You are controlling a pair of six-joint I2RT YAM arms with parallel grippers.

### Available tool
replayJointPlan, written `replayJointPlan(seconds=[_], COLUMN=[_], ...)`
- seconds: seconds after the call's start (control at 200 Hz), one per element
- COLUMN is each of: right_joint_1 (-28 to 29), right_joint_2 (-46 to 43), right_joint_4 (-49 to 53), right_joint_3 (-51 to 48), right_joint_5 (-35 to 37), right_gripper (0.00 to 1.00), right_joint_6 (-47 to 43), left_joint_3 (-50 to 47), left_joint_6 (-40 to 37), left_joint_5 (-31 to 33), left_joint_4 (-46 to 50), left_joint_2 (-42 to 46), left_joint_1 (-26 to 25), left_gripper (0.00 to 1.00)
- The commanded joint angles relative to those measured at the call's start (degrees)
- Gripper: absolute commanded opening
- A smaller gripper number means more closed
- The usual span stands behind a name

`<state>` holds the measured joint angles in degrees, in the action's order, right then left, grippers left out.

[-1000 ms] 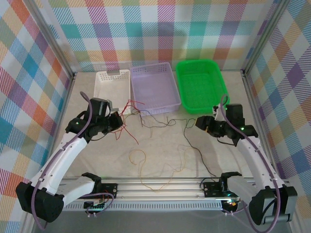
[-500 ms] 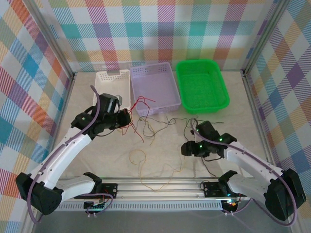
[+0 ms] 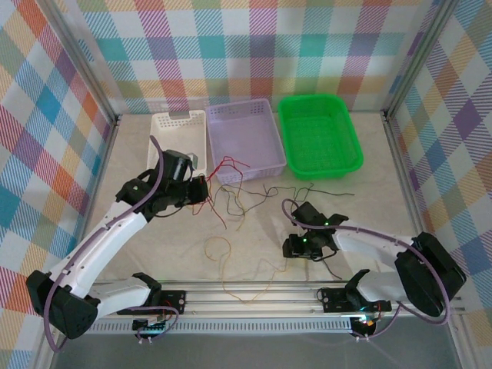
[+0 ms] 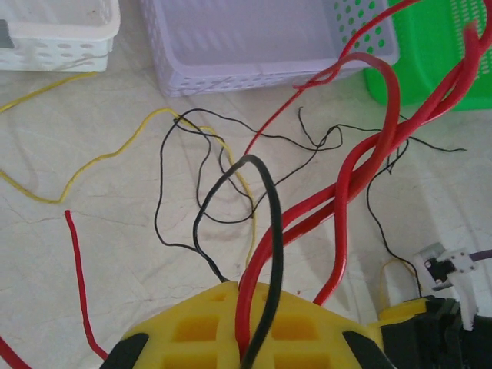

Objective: Untangle the cables

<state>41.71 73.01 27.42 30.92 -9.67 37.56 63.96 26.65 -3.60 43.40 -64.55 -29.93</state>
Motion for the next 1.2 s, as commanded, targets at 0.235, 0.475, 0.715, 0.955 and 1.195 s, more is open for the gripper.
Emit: replayJointPlan(seconds=[0.235,0.475,0.715,0.955,1.195], right_joint_1=[1.18,0.56,-5.44,-10.47,-20.08], right_joint_2=[-8.85,-12.54,-5.89,11.15,25.4], right_joint_4=[4.55,20.13,28.09,40.27,45.1], right_joint_3=[10.39,33.6,59.48,99.67,130.85], right_joint_5=[4.34,10.58,8.34,3.58,-7.68], right_gripper=[0.0,0.0,0.0,0.0,0.0], right_joint_6=[-2.99,-10.62,-16.96,-19.97,-15.44], left_joint_3=[-3.79,-3.73,-4.02,-4.02,-3.96], left_joint_6=[-5.06,-5.21,-5.66,-5.8,-6.11], left_joint_5=[4.73,4.15,3.95,2.13,1.43], left_joint_4=[1.56,1.6,2.18,2.31,2.73], left_joint_2=[3.11,2.51,2.25,0.93,0.2], left_joint_1=[-0.39,-0.39,-0.39,-0.48,-0.98], left_gripper=[0.0,0.0,0.0,0.0,0.0])
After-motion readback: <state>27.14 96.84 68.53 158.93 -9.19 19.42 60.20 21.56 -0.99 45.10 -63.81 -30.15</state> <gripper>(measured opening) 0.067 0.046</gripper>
